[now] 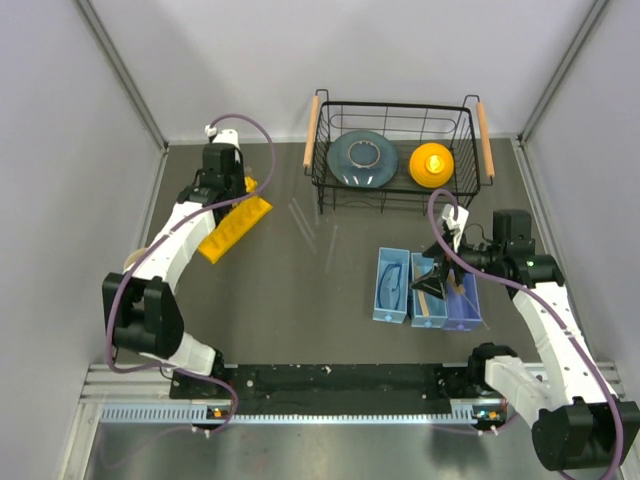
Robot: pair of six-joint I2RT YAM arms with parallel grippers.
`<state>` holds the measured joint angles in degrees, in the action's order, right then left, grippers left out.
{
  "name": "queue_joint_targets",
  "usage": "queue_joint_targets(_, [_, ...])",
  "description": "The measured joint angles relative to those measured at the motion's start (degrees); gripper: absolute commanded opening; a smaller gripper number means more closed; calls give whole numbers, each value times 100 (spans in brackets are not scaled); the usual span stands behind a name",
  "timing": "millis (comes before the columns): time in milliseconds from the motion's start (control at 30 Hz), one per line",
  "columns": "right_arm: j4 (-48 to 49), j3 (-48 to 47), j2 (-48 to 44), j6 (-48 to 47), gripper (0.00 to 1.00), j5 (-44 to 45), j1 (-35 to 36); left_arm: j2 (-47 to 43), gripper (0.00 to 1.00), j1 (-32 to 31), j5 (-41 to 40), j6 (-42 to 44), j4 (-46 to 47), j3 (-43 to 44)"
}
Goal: Organize the chemistry lab equipment
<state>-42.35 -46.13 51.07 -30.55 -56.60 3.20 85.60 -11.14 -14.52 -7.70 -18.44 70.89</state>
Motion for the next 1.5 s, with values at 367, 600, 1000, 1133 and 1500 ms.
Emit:
queue_joint_targets(367, [20,0,0,-42,99,2,0,568,8,203,304,-20,90,273])
queue_joint_targets(600, [37,0,11,-50,99,2,0,750,8,275,476,-116,140,306])
queue_joint_targets(1000, [39,2,44,-57,99,0,0,870,9,330,621,-179,179,315])
queue_joint_targets(1133, [39,2,44,-57,99,2,0,870,13,341,638,-210,208,315])
queue_joint_targets(1500, [39,2,44,-85,99,2,0,870,27,361,723,-326,391,7])
